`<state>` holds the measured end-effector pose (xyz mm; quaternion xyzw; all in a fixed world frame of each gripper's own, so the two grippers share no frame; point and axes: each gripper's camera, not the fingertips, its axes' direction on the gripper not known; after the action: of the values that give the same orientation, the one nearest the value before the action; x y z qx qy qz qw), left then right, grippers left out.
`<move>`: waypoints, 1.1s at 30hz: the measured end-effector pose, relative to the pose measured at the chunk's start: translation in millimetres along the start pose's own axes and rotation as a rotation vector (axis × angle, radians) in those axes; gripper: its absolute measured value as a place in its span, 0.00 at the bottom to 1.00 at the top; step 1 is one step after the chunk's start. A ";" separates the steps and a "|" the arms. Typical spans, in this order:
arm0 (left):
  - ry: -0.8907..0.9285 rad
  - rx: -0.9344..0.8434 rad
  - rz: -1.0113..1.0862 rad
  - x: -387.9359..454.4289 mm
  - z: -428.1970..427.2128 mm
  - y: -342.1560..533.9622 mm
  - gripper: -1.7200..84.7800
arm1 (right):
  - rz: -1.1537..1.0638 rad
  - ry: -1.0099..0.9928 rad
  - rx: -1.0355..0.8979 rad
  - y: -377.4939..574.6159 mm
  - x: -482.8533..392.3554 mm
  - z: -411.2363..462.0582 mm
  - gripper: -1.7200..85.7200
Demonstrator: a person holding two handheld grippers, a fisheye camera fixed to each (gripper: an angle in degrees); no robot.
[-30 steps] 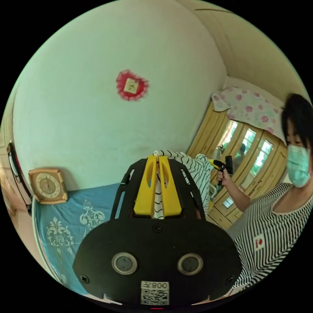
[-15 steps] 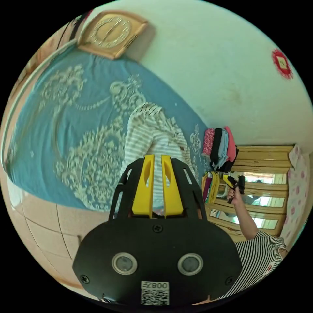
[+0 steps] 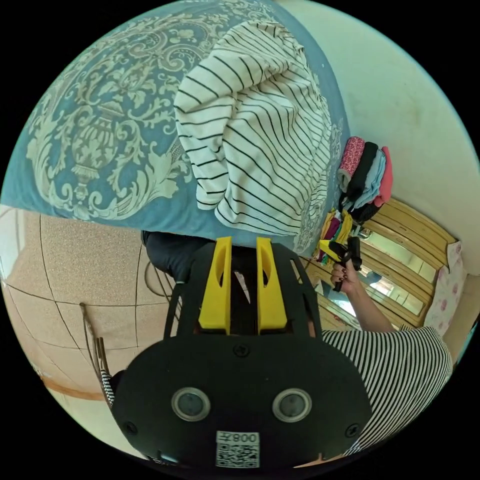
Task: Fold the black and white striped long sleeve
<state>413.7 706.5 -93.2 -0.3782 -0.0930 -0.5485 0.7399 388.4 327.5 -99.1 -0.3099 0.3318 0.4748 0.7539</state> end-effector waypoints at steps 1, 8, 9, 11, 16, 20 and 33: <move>-0.021 0.004 0.004 -1.8 3.1 5.7 0.11 | -0.007 0.000 -0.003 -1.7 7.0 1.9 0.02; 0.014 0.182 -0.004 -38.9 4.8 70.4 0.10 | -0.080 -0.077 0.112 20.6 83.7 6.7 0.02; 0.023 0.209 -0.004 -44.4 3.3 80.3 0.09 | -0.096 -0.089 0.136 26.4 95.3 7.6 0.03; 0.038 0.241 0.000 -53.9 0.1 97.4 0.07 | -0.114 -0.102 0.173 34.3 111.9 10.1 0.03; 0.293 0.414 0.030 -76.0 -33.1 169.1 0.04 | -0.214 -0.148 0.261 63.9 134.8 15.2 0.06; 0.438 0.520 0.126 -66.4 -84.1 237.9 0.03 | -0.266 -0.088 0.295 93.2 142.6 20.9 0.09; 0.667 0.609 0.278 -20.9 -183.3 358.3 0.02 | -0.358 -0.076 0.194 130.1 138.8 91.7 0.11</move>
<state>670.9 640.9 -396.4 0.0440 0.0448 -0.4835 0.8731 333.0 516.6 -175.3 -0.2717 0.2867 0.3103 0.8647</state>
